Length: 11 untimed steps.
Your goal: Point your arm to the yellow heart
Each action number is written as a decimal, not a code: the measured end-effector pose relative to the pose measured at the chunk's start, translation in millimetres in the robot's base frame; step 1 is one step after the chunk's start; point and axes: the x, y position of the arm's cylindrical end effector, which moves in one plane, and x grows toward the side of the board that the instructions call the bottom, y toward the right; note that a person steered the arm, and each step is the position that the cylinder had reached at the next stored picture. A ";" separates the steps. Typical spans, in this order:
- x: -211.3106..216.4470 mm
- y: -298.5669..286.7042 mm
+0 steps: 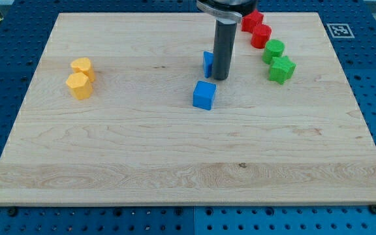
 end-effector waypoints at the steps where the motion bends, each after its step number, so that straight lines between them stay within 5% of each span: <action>1: -20.0 -11.6; 4: -39.3 -86.0; 7: -62.4 -306.5; 11: -7.6 -312.5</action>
